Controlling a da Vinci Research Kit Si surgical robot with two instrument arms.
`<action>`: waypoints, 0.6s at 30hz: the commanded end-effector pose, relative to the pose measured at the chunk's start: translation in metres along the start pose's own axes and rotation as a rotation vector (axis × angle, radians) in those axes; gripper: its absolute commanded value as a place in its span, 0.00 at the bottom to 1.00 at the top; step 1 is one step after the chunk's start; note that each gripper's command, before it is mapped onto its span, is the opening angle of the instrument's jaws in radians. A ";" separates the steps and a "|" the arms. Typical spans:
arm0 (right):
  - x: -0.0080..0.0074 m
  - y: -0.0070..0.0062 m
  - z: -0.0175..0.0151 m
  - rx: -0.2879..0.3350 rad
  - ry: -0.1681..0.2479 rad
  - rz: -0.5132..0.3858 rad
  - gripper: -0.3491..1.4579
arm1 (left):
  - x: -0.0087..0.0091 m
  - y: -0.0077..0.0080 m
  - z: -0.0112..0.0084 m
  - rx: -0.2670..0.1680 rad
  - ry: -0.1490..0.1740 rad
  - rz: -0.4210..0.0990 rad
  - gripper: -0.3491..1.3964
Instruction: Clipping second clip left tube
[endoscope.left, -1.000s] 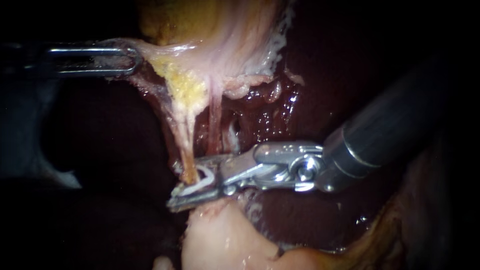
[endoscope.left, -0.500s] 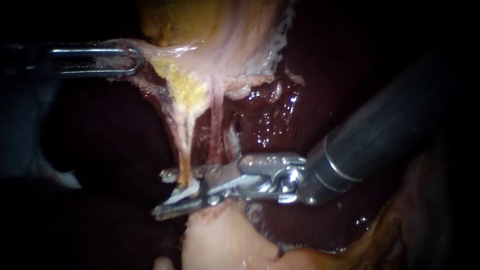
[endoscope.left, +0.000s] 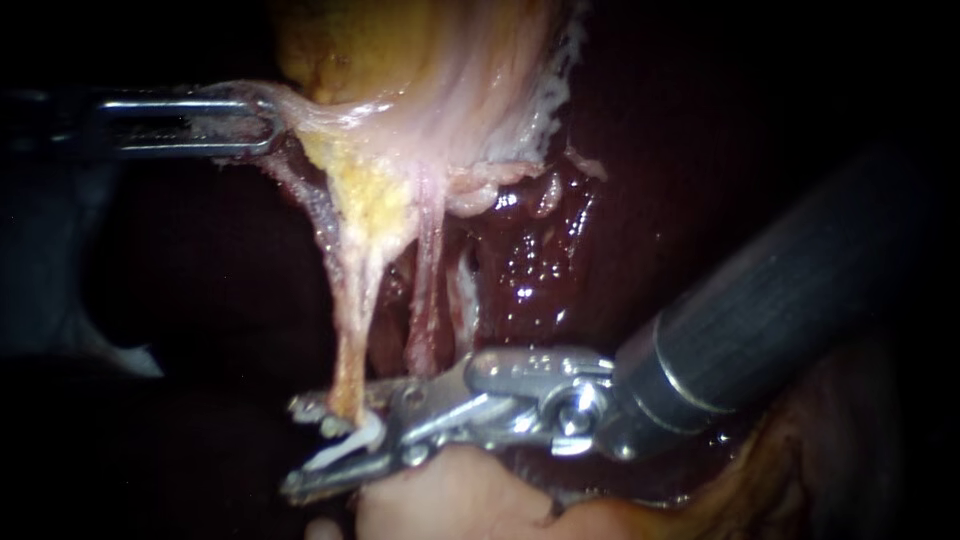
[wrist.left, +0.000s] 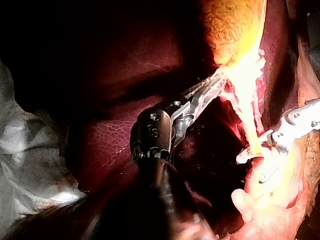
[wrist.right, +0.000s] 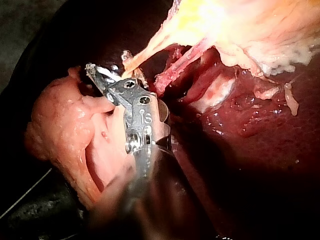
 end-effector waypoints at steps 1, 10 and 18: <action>0.0000 0.0001 -0.0001 -0.008 0.002 0.001 0.43 | 0.0000 0.0000 0.0000 0.000 0.000 0.000 0.00; -0.0003 0.0005 -0.0007 -0.017 0.007 0.036 0.20 | 0.0000 0.0000 0.0000 0.000 0.000 0.000 0.00; -0.0007 0.0013 -0.0019 -0.022 0.019 0.118 0.00 | 0.0000 0.0000 0.0000 0.000 0.000 0.000 0.00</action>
